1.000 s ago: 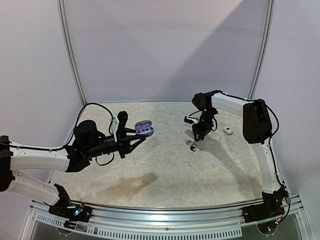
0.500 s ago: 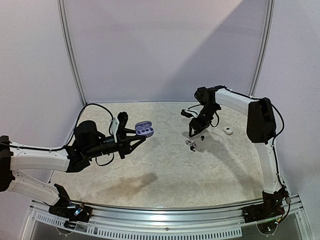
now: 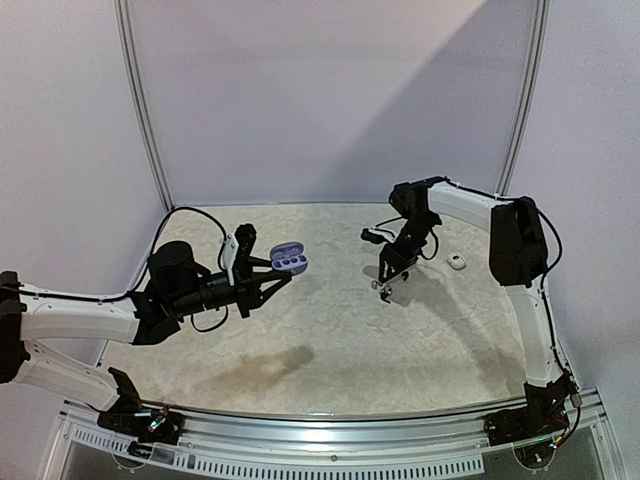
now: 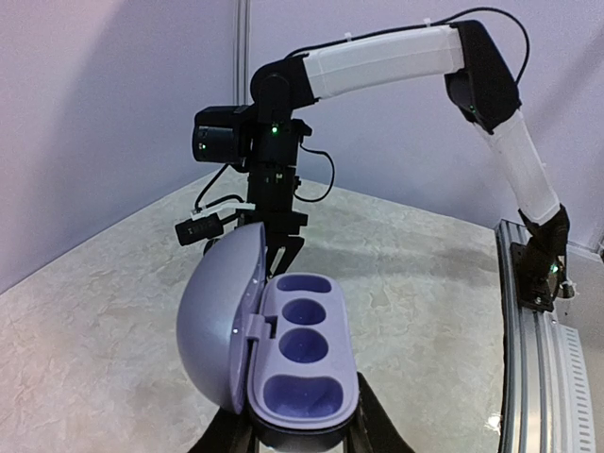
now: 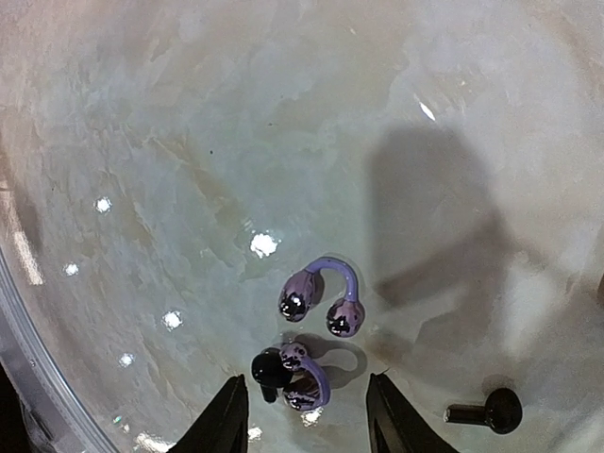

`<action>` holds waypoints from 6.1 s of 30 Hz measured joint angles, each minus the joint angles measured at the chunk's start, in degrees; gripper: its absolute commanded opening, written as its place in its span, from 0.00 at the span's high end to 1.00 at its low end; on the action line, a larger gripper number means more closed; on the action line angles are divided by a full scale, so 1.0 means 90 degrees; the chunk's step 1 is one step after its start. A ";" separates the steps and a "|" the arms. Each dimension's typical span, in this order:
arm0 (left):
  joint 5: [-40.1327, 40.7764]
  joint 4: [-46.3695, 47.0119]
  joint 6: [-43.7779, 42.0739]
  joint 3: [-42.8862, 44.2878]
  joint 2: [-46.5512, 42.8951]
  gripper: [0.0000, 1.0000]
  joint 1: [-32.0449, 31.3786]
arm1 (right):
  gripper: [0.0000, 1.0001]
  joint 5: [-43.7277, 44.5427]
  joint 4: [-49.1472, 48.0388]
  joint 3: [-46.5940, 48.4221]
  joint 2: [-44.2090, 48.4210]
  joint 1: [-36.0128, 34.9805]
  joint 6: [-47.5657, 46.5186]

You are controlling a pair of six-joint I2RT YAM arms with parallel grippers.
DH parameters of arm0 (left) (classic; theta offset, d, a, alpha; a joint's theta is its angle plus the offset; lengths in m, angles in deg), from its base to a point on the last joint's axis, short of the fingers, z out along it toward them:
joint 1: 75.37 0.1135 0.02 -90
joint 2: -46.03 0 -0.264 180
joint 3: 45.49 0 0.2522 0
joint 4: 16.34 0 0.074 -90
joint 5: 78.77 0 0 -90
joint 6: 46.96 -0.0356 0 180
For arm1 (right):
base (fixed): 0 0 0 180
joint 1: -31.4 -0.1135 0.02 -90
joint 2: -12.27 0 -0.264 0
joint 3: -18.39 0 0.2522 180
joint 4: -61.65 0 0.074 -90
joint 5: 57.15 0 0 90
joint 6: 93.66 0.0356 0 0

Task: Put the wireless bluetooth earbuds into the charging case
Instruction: Pick up the right earbud from the center of the board, then insert the right earbud into the right side groove of the charging case, then adjust the left earbud at the center of the board.

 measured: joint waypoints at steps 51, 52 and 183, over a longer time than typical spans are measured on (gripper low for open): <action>-0.0010 0.0000 -0.0199 -0.0002 0.0000 1.00 0.0000 | 1.00 -0.0226 0.0141 -0.0287 0.0253 0.0085 -0.0032; -0.0032 0.0015 -0.0236 -0.0007 0.0000 1.00 0.0000 | 1.00 -0.0126 -0.0007 -0.0415 0.0505 0.0080 -0.0002; -0.0542 0.0044 -0.0311 0.0151 0.0112 1.00 -0.0012 | 0.82 0.0602 -0.1763 -0.0687 0.0005 -0.0233 -0.0777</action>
